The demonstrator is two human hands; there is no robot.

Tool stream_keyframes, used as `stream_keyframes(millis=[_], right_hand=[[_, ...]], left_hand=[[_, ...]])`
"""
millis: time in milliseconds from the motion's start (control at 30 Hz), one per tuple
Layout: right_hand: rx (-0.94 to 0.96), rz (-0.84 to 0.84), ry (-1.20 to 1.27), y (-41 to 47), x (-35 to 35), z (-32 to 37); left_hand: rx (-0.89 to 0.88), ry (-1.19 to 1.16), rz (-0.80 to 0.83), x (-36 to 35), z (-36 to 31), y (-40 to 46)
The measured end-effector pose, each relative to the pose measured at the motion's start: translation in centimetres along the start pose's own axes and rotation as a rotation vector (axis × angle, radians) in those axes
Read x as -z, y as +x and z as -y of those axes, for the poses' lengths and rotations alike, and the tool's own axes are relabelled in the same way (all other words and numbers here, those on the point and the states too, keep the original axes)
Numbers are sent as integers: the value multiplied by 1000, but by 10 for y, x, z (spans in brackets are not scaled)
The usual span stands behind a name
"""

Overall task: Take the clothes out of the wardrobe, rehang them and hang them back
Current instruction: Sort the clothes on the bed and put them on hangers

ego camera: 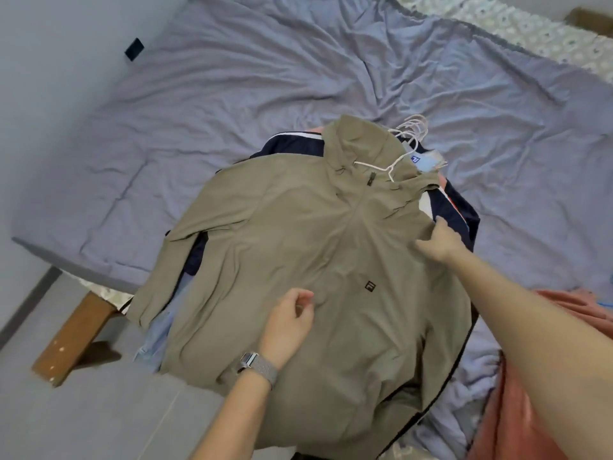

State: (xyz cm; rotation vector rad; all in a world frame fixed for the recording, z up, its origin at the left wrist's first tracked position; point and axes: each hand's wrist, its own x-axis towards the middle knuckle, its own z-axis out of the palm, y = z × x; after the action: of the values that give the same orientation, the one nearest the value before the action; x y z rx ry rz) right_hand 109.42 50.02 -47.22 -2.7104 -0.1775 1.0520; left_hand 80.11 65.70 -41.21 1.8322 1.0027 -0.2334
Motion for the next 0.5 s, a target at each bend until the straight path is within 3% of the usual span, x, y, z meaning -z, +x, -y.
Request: stream_keyframes(millis=[200, 367, 500], right_hand=[[9, 33, 159, -19, -15, 33], [215, -241, 314, -99, -38, 57], [262, -18, 384, -160, -25, 45]], left_hand=[[85, -134, -23, 4, 25, -6], [4, -114, -149, 26, 24, -14], [-226, -30, -321, 65, 1, -13]])
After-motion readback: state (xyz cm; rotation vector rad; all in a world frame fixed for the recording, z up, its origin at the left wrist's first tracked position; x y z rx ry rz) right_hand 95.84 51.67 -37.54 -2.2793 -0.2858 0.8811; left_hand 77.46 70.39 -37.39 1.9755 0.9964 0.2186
